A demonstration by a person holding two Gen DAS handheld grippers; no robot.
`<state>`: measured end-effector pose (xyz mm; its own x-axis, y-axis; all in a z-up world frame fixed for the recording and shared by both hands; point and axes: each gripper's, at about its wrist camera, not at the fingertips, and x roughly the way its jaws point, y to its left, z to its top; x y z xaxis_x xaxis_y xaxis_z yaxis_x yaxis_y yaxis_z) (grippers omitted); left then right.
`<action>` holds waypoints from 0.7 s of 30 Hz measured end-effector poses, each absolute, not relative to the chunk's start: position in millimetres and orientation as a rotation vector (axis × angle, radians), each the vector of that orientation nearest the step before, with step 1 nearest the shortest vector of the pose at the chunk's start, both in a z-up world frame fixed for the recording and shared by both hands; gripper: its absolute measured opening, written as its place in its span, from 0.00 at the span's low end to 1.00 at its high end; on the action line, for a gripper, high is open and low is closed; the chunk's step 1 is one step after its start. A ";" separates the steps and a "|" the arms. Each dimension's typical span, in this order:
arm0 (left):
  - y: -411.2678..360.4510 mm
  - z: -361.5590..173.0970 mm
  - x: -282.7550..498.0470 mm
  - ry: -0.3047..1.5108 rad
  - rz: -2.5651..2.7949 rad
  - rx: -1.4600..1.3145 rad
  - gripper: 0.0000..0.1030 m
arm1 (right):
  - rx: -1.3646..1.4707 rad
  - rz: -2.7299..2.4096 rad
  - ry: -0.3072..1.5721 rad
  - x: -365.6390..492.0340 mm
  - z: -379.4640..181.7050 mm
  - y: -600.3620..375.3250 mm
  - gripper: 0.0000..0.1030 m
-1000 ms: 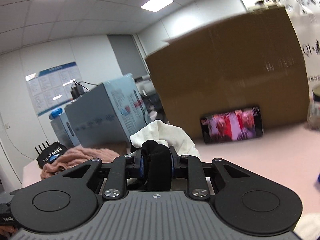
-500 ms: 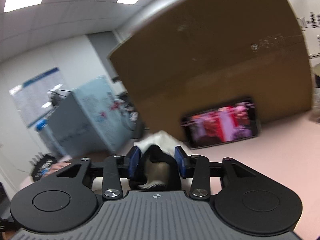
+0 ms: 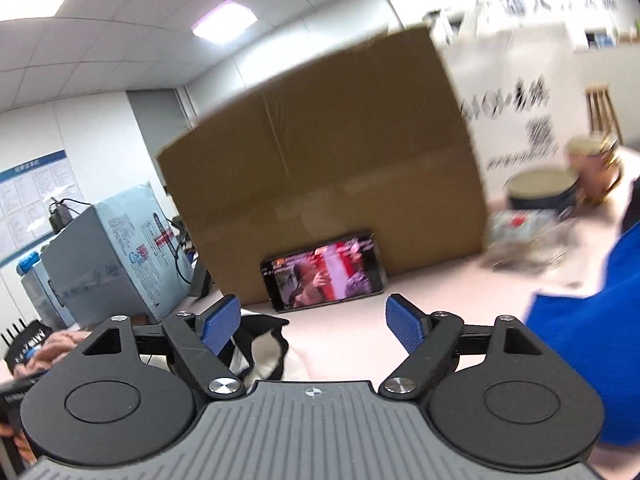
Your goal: Fold clothes
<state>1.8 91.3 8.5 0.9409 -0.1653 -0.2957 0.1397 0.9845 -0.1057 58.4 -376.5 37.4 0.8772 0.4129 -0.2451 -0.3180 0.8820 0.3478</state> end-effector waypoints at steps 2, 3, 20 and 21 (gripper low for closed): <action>82.4 5.9 -14.8 0.340 -0.180 0.010 0.71 | 0.234 0.380 0.271 23.2 36.0 -383.2 0.80; 75.7 4.6 -21.7 0.358 -0.187 0.061 0.71 | 0.201 0.374 0.256 11.2 32.2 -384.3 0.80; -22.3 -24.2 -36.2 0.541 -0.425 0.358 0.67 | 0.188 0.240 0.393 -76.8 -11.4 -406.9 0.81; -22.8 -24.5 -31.6 0.547 -0.426 0.355 0.65 | 0.193 0.235 0.405 -75.9 -12.6 -407.7 0.81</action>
<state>-31.6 -22.8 -24.5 0.7716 -0.2915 -0.5654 0.4761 0.8541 0.2095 -75.9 -407.7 -12.6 0.8926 0.2636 -0.3658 -0.1871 0.9547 0.2314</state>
